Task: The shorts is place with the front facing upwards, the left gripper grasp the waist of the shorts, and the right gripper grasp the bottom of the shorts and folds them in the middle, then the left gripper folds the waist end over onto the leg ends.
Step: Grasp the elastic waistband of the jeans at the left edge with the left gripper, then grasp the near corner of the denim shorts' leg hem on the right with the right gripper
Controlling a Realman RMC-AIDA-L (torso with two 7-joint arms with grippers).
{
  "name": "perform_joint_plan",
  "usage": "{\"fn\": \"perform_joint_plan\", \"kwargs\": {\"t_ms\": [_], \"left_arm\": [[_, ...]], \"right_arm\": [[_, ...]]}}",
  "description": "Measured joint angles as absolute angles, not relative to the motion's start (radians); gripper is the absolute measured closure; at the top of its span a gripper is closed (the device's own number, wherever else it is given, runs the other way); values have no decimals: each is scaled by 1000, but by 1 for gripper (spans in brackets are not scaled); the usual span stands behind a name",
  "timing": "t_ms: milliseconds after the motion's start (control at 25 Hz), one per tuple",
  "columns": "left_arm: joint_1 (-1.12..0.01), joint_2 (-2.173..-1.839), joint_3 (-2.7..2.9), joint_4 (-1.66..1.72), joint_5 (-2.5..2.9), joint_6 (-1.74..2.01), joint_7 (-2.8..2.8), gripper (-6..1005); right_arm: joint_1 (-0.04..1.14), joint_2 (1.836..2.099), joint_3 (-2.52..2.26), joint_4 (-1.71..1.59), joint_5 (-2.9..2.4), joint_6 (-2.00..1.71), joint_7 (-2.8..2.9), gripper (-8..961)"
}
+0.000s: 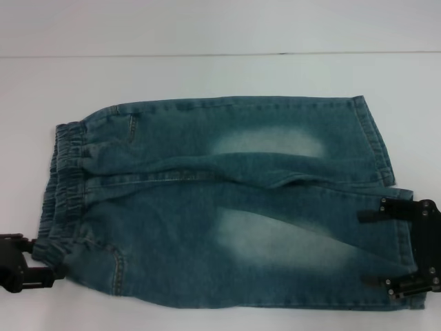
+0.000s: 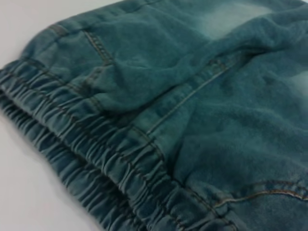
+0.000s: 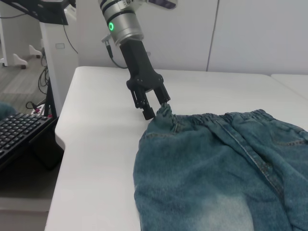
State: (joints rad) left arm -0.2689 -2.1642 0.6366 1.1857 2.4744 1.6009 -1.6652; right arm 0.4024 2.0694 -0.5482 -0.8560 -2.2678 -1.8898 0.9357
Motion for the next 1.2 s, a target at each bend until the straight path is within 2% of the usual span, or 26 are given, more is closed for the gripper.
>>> {"fn": "perform_joint_plan", "kwargs": {"t_ms": [280, 680, 920, 1200], "left_arm": [[-281, -2168, 653, 1176, 2465, 1571, -1649, 378], [-277, -2167, 644, 1181, 2440, 1550, -1650, 820], [-274, -2169, 648, 1170, 2426, 1537, -1622, 883], [-275, -2169, 653, 1163, 2422, 1540, -1612, 935]], "right_arm": [[395, 2072, -546, -856, -2266, -1870, 935, 13], [398, 2071, -548, -886, -2274, -1872, 999, 13], [411, 2081, -558, -1096, -2394, -1929, 1190, 13], [426, 2070, -677, -1313, -2568, -1989, 1421, 16]]}}
